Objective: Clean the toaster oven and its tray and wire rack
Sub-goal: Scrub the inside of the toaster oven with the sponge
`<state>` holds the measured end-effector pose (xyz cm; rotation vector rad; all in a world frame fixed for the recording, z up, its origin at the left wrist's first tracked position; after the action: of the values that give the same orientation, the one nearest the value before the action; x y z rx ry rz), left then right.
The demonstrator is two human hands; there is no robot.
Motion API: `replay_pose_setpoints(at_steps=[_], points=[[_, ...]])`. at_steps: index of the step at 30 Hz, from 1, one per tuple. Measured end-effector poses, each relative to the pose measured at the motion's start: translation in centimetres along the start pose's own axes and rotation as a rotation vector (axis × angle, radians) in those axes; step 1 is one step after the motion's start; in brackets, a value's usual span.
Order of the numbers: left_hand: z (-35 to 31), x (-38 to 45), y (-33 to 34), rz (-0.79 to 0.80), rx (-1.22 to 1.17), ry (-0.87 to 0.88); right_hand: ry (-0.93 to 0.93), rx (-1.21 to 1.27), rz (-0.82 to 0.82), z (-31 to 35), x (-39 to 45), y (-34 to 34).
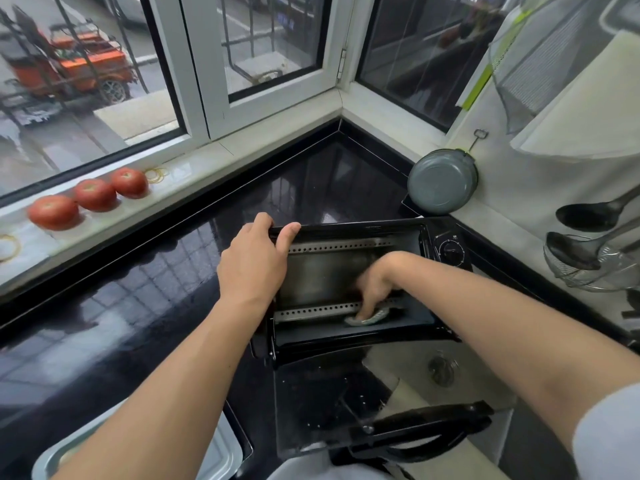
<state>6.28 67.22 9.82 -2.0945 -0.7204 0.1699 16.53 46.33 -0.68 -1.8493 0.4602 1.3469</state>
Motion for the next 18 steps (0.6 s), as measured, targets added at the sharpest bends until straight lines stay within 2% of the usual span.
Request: replay_pose_setpoints(at_steps=[6,8,11,12,14,16,18], points=[[0.0,0.2,0.1,0.015,-0.002,-0.002,0.017,-0.172,0.103,1.1,1.2,-0.4],[-0.1,0.1,0.1,0.012,0.003,0.003,-0.018,0.013,0.202,1.6,1.6,0.3],[0.0,0.1,0.1,0.009,0.020,-0.002,-0.213,0.549,0.359,5.3,1.1,1.0],[0.0,0.1,0.0,0.007,0.022,-0.001,-0.263,0.666,0.353,6.8,1.3,0.8],[0.0,0.0,0.0,-0.003,0.020,0.003,-0.306,0.788,0.226,9.1,2.9,0.0],[-0.1,-0.2,-0.1,-0.011,0.020,0.011,-0.324,0.816,0.069,10.7,4.6,-1.1],[-0.1,-0.2,0.0,-0.012,0.019,0.014,-0.301,0.784,0.004,11.3,4.9,-1.6]])
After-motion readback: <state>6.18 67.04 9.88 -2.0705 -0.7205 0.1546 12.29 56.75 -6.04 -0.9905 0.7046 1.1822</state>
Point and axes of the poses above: each hand's wrist, its own x-axis towards the middle knuckle, its own y-axis out of the palm, z = x × y, the point moved 8 cm from there along x, towards the middle knuckle, and after that the axes turned 3 degrees about y, right-handed, at the moved point
